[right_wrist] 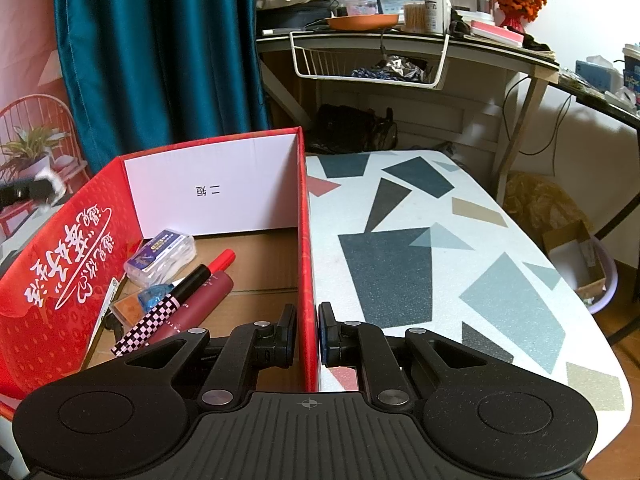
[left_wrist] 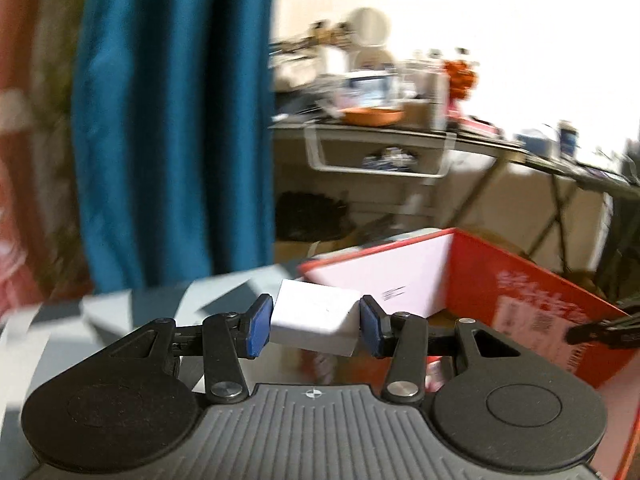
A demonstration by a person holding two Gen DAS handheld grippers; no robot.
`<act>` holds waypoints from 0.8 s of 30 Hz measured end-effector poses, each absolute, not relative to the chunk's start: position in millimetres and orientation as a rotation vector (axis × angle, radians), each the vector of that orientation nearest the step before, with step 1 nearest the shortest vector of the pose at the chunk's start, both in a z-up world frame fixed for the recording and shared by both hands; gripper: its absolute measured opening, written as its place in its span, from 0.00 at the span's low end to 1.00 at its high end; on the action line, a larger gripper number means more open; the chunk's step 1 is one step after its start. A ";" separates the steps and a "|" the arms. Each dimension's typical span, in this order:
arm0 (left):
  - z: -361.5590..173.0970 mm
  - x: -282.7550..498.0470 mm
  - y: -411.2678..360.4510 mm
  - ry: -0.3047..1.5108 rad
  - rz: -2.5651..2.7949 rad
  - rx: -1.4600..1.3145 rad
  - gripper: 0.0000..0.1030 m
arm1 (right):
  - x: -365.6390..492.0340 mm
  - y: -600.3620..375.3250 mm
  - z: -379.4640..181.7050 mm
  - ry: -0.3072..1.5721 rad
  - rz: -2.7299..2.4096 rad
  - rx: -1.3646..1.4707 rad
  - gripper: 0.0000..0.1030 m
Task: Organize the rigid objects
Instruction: 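Carry the charger into the red box and open the left tool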
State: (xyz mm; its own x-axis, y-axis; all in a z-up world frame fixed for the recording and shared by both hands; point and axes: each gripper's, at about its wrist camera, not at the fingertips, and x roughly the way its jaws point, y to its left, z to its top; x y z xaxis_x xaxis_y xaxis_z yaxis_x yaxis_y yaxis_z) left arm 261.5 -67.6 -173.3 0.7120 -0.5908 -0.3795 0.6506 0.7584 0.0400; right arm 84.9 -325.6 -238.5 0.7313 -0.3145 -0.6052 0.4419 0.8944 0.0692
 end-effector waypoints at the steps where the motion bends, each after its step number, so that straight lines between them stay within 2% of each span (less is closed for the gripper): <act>1: -170.2 259.7 -75.6 0.351 -0.720 0.193 0.48 | 85.0 -325.5 -238.5 0.624 -0.420 0.214 0.11; 10: -186.3 246.0 -118.4 0.401 -0.851 0.335 0.48 | 85.1 -325.4 -238.4 0.624 -0.419 0.215 0.11; 24: -201.5 250.2 -132.6 0.459 -0.874 0.442 0.49 | 86.3 -324.3 -239.1 0.624 -0.417 0.219 0.12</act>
State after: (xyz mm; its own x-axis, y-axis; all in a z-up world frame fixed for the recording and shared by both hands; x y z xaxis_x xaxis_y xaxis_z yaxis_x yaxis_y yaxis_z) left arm 250.2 -132.6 -201.5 0.5581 -0.6217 -0.5495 0.8054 0.5651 0.1787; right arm 86.3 -324.3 -239.1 0.7327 -0.3108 -0.6054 0.4405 0.8947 0.0738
